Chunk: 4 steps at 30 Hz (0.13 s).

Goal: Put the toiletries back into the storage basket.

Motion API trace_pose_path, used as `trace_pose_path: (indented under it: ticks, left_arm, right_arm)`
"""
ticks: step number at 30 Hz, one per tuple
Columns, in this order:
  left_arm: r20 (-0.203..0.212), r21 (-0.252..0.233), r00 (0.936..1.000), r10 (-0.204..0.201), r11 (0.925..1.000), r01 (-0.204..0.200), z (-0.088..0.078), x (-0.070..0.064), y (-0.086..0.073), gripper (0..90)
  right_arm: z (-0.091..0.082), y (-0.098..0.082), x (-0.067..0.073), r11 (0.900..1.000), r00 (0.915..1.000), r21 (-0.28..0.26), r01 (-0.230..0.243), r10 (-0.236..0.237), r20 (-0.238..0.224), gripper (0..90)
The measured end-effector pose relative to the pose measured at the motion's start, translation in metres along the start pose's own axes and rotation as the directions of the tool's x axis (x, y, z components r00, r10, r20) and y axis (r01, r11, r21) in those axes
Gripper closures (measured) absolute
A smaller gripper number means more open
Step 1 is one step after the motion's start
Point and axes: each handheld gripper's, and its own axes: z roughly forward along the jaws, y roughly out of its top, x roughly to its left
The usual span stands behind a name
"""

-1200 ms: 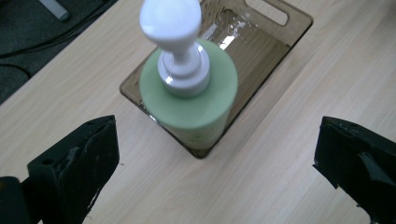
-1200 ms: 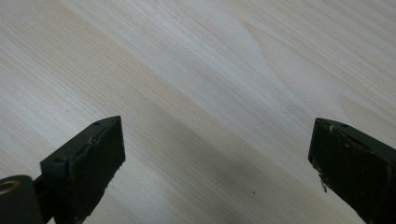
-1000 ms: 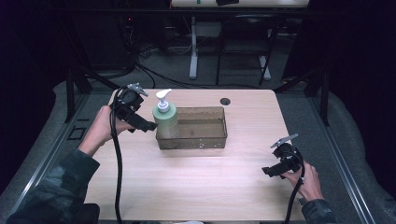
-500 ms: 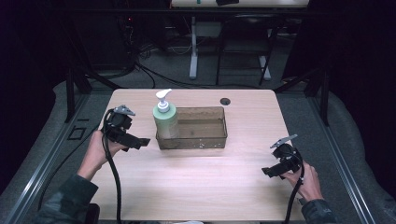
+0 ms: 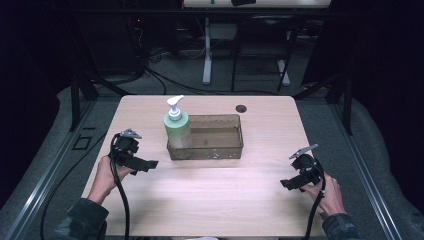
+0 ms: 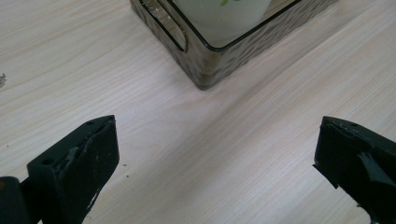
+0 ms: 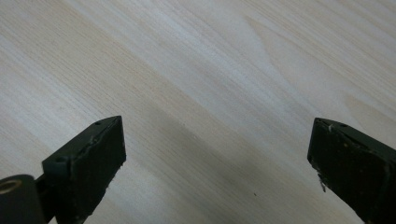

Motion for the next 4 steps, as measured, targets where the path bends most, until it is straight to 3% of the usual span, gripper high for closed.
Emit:
trace_pose_path:
  ticks: [1,4]
  left_arm:
    - [0.020,-0.002,0.9998,-0.009,1.0000,0.009,0.0039,0.0015,-0.0030,0.0]
    - [0.016,0.015,0.9998,-0.009,0.9998,0.008,0.0098,0.0016,-0.0059,0.0]
  right_arm:
    - [0.0000,-0.0004,-0.0002,1.000,0.9999,-0.005,-0.013,0.013,-0.004,3.0]
    - [0.0004,-0.0012,-0.0012,1.000,0.9999,-0.009,-0.010,0.010,0.002,2.0]
